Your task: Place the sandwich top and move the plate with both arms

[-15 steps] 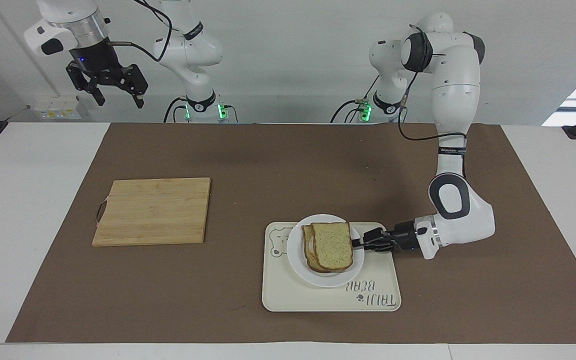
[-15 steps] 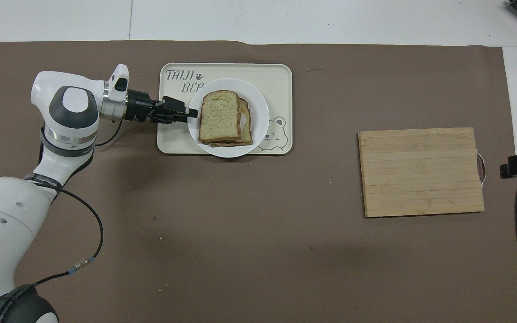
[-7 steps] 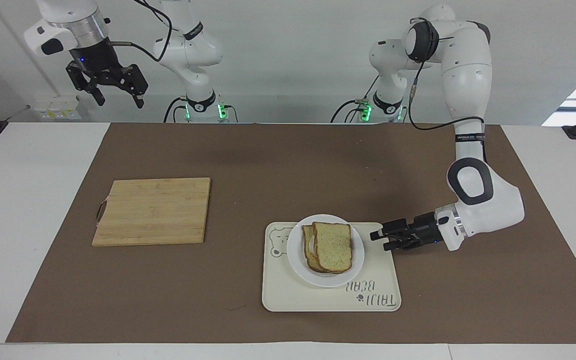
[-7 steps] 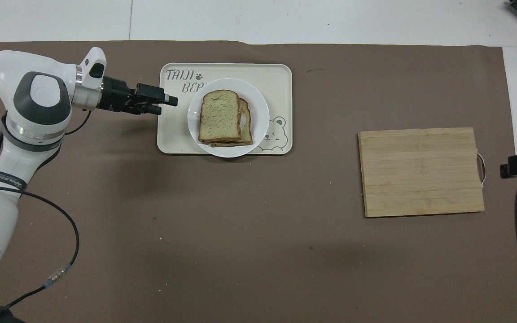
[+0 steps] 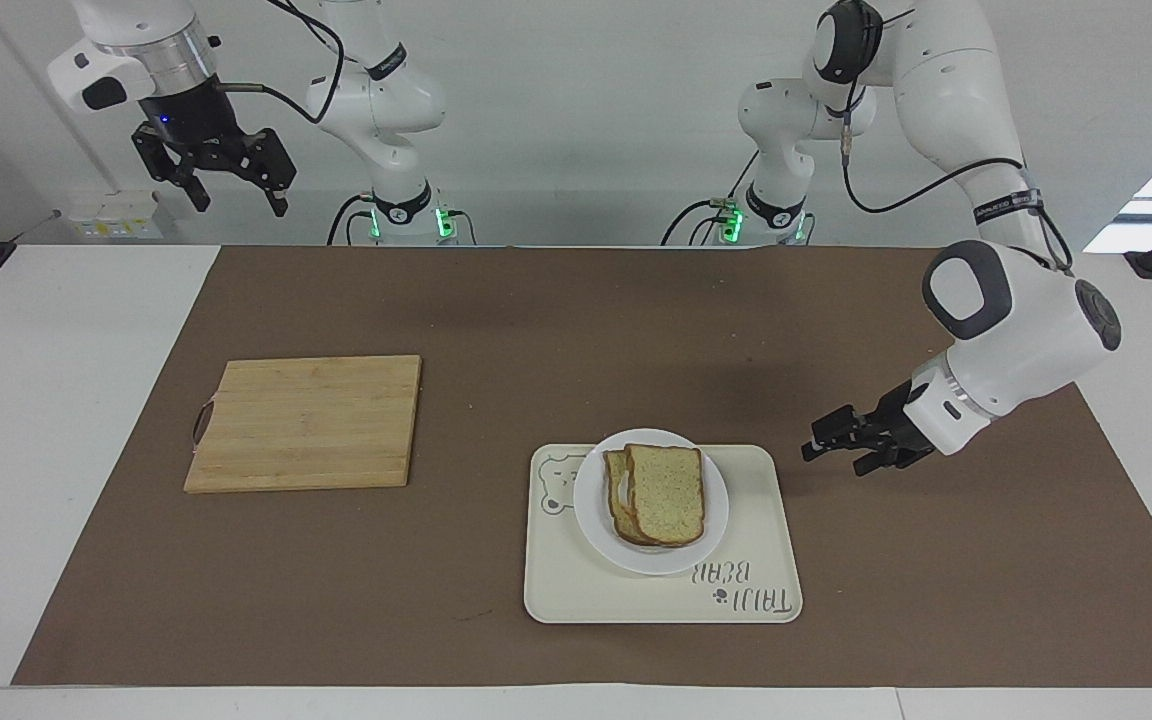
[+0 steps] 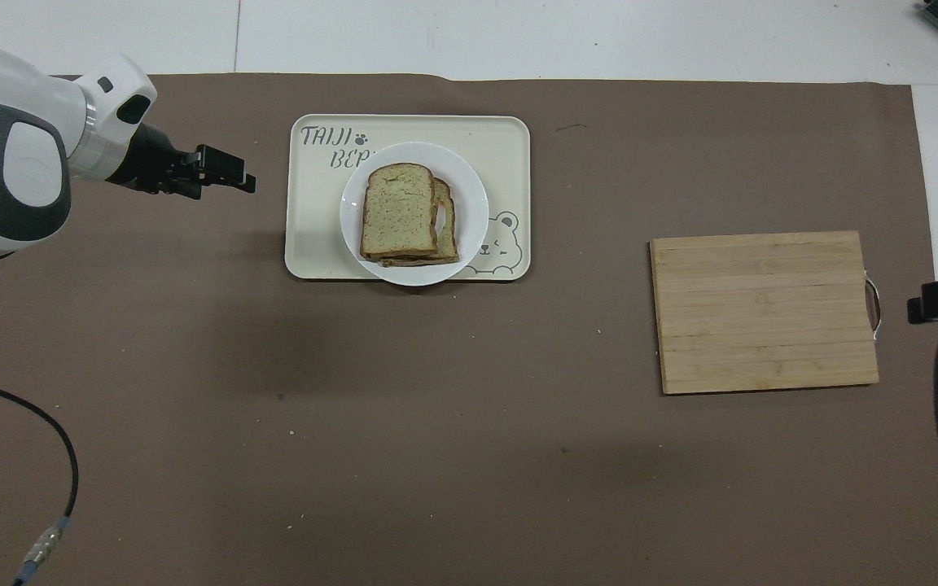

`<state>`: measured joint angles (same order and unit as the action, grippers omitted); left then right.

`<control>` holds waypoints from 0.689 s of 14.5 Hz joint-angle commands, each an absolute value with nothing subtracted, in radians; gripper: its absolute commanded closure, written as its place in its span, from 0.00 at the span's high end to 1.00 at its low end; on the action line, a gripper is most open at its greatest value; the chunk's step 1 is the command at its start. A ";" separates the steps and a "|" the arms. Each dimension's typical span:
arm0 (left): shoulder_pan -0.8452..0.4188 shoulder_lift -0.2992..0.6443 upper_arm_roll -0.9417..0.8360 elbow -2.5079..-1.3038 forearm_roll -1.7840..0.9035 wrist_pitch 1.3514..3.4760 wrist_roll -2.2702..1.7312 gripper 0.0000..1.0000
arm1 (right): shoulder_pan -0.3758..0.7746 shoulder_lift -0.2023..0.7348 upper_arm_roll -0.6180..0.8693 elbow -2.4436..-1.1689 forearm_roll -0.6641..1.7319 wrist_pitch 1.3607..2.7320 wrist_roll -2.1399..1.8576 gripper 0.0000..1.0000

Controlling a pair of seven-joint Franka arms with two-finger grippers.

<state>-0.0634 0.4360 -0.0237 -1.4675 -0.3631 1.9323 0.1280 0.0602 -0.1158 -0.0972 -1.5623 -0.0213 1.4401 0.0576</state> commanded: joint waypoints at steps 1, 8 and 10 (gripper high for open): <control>-0.080 0.356 -0.014 -1.509 -0.217 1.936 0.028 1.00 | 0.055 -0.124 -0.097 -1.560 -0.009 1.427 0.038 1.00; -0.063 0.141 -0.012 -1.506 -0.025 1.724 -0.048 1.00 | 0.055 -0.124 -0.097 -1.560 -0.009 1.427 0.038 1.00; -0.057 0.086 -0.006 -1.506 -0.023 1.691 -0.043 1.00 | 0.055 -0.124 -0.097 -1.560 -0.009 1.428 0.038 1.00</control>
